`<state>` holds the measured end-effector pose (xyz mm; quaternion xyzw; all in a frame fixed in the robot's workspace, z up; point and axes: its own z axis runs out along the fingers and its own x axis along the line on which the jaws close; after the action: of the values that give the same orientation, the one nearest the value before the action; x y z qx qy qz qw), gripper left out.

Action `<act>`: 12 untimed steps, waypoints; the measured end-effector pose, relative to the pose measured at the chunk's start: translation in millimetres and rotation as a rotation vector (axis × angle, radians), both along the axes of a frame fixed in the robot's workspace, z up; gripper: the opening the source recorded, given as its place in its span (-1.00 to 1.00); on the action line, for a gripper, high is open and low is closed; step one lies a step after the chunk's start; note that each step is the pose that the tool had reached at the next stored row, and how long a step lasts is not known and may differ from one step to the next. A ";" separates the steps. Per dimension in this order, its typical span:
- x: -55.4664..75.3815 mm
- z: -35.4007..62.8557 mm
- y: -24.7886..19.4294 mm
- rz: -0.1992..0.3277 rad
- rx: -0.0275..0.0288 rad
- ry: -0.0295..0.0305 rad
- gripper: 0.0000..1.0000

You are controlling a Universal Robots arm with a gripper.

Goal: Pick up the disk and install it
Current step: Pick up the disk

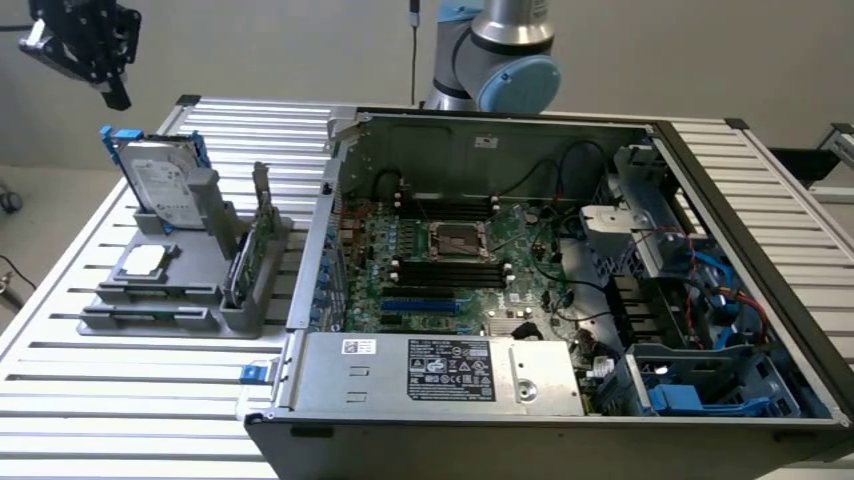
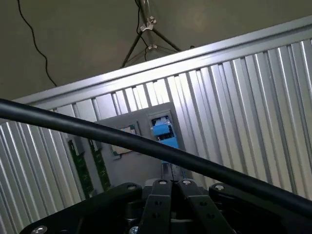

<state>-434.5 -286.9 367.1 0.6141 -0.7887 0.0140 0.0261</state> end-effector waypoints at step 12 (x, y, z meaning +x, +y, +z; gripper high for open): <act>-0.7 -5.9 1.9 0.189 0.0000 0.0000 -0.79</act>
<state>-435.2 -285.0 361.2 0.6858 -0.7272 0.0164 0.0246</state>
